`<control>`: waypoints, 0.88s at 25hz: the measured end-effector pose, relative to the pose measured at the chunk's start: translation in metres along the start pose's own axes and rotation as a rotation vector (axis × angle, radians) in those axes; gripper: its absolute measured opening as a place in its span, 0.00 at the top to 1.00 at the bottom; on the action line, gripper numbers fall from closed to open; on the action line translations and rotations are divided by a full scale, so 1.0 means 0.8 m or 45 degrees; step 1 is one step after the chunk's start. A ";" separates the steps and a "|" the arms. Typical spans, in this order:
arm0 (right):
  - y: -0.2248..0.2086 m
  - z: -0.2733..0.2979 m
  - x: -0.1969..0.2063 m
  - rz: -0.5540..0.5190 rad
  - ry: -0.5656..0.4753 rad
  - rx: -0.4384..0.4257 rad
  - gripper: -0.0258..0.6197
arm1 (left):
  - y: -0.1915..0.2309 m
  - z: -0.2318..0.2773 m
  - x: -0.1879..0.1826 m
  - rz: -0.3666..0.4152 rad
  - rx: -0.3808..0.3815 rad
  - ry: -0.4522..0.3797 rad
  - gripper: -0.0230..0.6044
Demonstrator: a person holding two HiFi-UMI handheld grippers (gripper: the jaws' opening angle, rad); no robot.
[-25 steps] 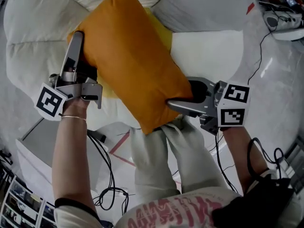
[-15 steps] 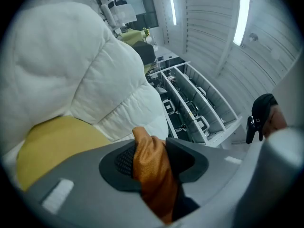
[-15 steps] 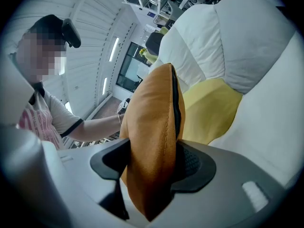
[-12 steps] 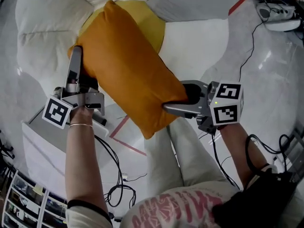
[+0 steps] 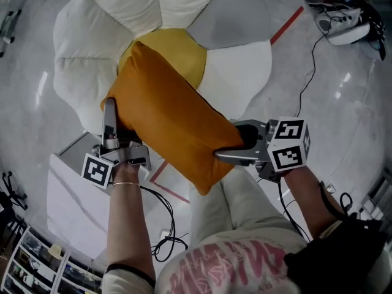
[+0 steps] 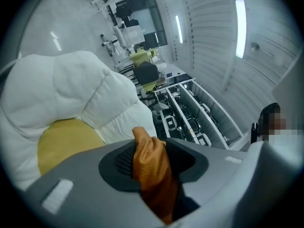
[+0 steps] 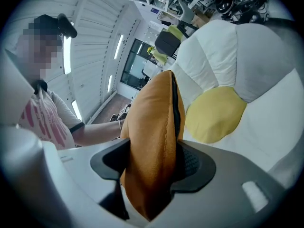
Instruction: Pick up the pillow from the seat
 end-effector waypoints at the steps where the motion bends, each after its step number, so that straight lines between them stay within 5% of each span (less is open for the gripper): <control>1: 0.011 -0.006 -0.003 -0.010 0.001 0.000 0.53 | -0.013 -0.005 -0.001 -0.001 0.009 -0.004 0.68; 22: 0.306 -0.053 -0.118 -0.519 -0.048 -0.080 0.52 | -0.357 -0.154 -0.138 0.169 0.399 -0.296 0.68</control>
Point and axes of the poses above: the fingertips, and each gripper's own axes: z forward along the fingers, y to its left, x out of its underside, the point moved 3 cm from there along -z, backward along the fingers, and after that the axes turned 9 degrees about -x, right-handed, at the moved point
